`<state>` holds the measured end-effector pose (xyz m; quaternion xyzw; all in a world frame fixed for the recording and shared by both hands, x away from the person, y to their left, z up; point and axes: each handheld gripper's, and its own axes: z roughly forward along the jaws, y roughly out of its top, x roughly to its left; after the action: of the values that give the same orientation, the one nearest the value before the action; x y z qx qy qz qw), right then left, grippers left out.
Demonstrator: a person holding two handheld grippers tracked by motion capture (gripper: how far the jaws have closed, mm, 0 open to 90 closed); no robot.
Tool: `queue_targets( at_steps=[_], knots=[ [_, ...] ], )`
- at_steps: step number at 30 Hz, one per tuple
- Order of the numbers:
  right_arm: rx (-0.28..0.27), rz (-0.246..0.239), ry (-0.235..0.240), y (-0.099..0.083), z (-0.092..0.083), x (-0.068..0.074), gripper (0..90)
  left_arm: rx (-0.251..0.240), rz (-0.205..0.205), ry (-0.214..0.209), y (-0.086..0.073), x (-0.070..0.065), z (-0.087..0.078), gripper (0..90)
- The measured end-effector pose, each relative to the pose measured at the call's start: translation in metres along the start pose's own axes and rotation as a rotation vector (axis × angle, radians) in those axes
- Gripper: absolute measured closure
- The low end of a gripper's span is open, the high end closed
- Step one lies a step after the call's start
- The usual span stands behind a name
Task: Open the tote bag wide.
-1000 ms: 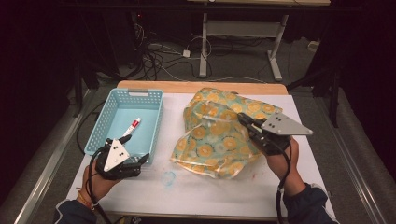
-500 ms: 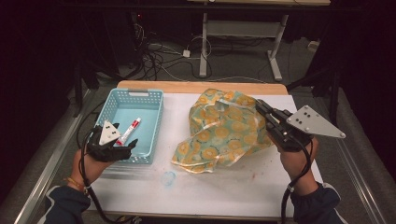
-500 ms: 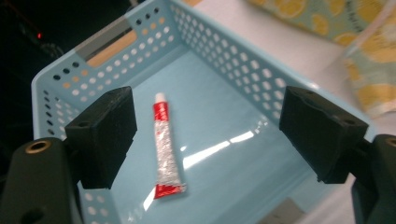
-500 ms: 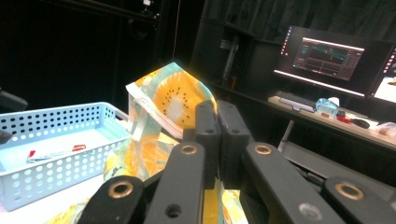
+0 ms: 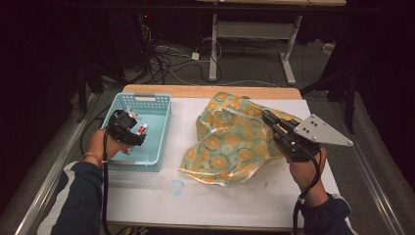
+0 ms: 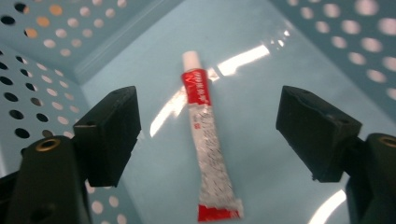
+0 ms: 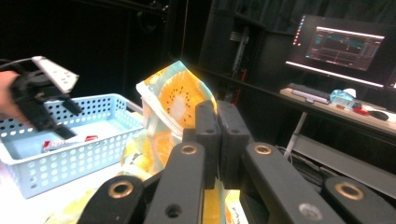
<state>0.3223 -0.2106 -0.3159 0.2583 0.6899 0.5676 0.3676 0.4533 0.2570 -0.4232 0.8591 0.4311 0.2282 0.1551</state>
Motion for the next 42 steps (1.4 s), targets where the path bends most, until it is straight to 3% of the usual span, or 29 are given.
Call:
queue_targets(
  at_steps=[1, 3, 7, 8, 11, 12, 14, 17, 20, 22, 25, 28, 29, 30, 33, 34, 35, 38, 42],
  knots=[
    [0.002, -0.002, 0.008, -0.002, 0.001, 0.001, 89.1, 0.014, -0.021, -0.005, 0.001, 0.004, 0.005, 26.6],
    [0.002, -0.003, 0.011, -0.002, 0.001, 0.001, 89.2, 0.032, -0.058, -0.038, 0.003, 0.010, 0.015, 28.7],
    [0.008, -0.005, 0.024, -0.006, 0.003, 0.001, 89.1, 0.089, -0.099, -0.082, 0.004, 0.016, 0.034, 35.6],
    [0.009, -0.002, 0.024, -0.007, 0.003, 0.001, 89.1, 0.123, -0.116, -0.102, 0.003, 0.018, 0.043, 39.5],
    [0.015, -0.007, 0.030, -0.009, 0.004, 0.001, 89.1, 0.123, -0.149, -0.130, 0.001, 0.021, 0.047, 43.0],
    [0.018, -0.003, 0.030, -0.009, 0.004, 0.001, 89.1, 0.117, -0.177, -0.173, -0.001, 0.025, 0.047, 46.2],
    [0.019, -0.004, 0.032, -0.010, 0.004, 0.001, 89.1, 0.113, -0.182, -0.193, -0.001, 0.026, 0.047, 54.8],
    [0.022, 0.002, 0.031, -0.011, 0.005, 0.000, 89.2, 0.108, -0.157, -0.230, -0.001, 0.023, 0.047, 68.6],
    [0.024, 0.012, 0.031, -0.011, 0.005, -0.001, 89.2, 0.112, -0.132, -0.218, 0.001, 0.021, 0.046, 69.5],
    [0.026, 0.012, 0.028, -0.012, 0.005, -0.001, 89.3, 0.117, -0.099, -0.172, 0.003, 0.018, 0.042, 69.9],
    [0.023, 0.009, 0.024, -0.011, 0.005, -0.001, 89.3, 0.078, -0.085, -0.148, 0.005, 0.017, 0.034, 70.0],
    [0.020, 0.012, 0.019, -0.011, 0.004, -0.002, 89.4, 0.000, -0.063, -0.120, 0.006, 0.015, 0.020, 70.1],
    [0.017, 0.008, 0.016, -0.010, 0.003, -0.002, 89.3, -0.056, -0.058, -0.121, 0.006, 0.014, 0.010, 70.1],
    [0.016, 0.008, 0.011, -0.010, 0.003, -0.002, 89.4, -0.056, -0.058, -0.121, 0.006, 0.014, 0.010, 70.2],
    [0.013, 0.012, 0.002, -0.009, 0.001, -0.003, 89.4, -0.155, -0.062, -0.139, 0.003, 0.010, -0.006, 70.2],
    [0.013, 0.014, 0.001, -0.009, 0.001, -0.003, 89.4, -0.212, -0.052, -0.146, 0.001, 0.004, -0.016, 70.2],
    [0.013, 0.014, 0.001, -0.009, 0.001, -0.003, 89.4, -0.212, -0.052, -0.146, 0.001, 0.004, -0.016, 70.2],
    [0.018, 0.008, -0.006, -0.009, 0.001, -0.003, 89.4, -0.285, -0.022, -0.153, -0.001, -0.009, -0.029, 70.2],
    [0.021, 0.010, -0.009, -0.010, 0.002, -0.003, 89.4, -0.341, 0.018, -0.163, -0.001, -0.025, -0.040, 70.2]
  ],
)
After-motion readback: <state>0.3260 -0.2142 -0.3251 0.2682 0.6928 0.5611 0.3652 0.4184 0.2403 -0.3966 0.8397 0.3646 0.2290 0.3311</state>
